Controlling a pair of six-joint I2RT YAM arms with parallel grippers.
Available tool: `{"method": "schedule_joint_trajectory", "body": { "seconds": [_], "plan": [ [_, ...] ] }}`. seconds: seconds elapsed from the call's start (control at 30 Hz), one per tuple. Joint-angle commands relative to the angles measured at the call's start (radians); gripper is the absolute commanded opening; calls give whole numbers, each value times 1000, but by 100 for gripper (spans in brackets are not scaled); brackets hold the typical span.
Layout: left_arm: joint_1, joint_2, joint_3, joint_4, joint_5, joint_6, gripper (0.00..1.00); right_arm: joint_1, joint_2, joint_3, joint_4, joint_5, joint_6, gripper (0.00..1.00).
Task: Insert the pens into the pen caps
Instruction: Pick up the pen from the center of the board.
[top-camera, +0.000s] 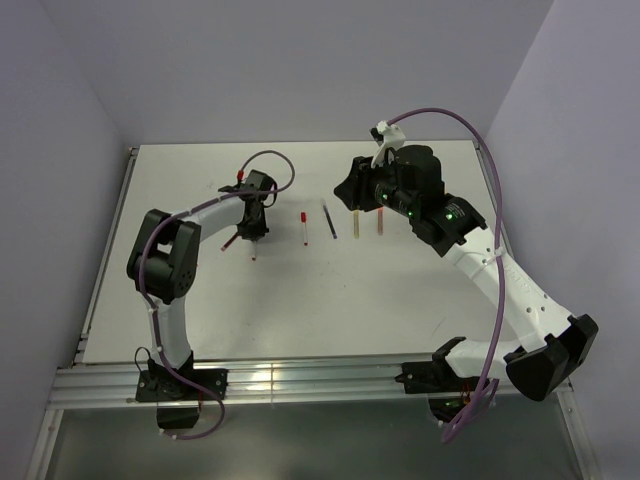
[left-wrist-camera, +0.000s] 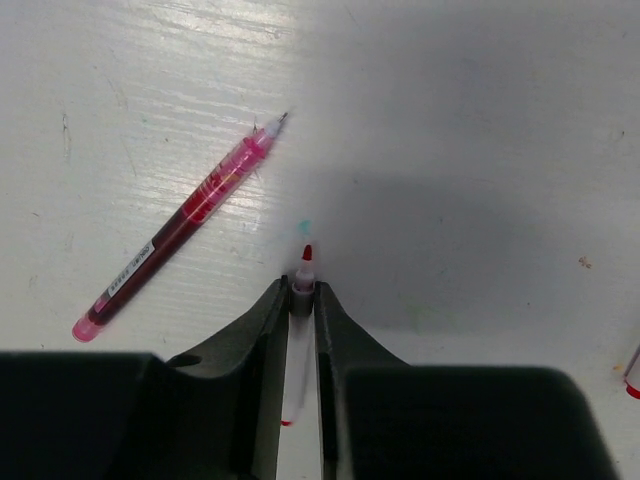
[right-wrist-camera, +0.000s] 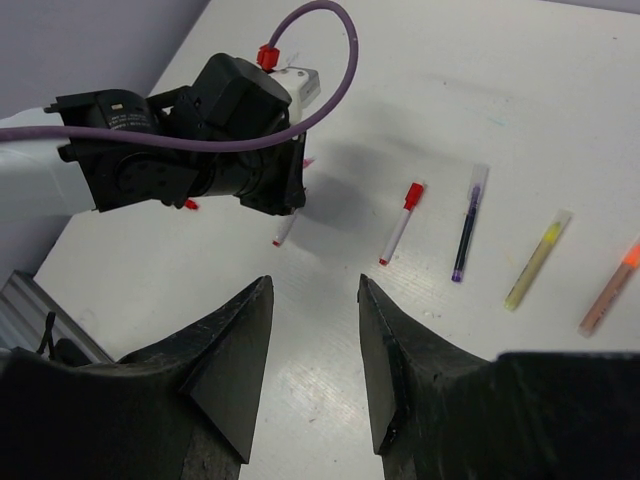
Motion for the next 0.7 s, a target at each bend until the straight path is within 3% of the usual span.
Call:
{"method": "schedule_joint_trajectory", "body": {
  "seconds": [0.0, 0.23, 0.67],
  "plan": [
    [-22, 40, -38, 3, 39, -36, 17, -8, -17, 5, 34, 8, -4, 47],
    [-35, 31, -61, 34, 83, -57, 0, -8, -10, 4, 34, 14, -9, 46],
    [-42, -90, -191, 198, 198, -171, 0, -8, 53, 16, 44, -89, -3, 45]
  ]
}}
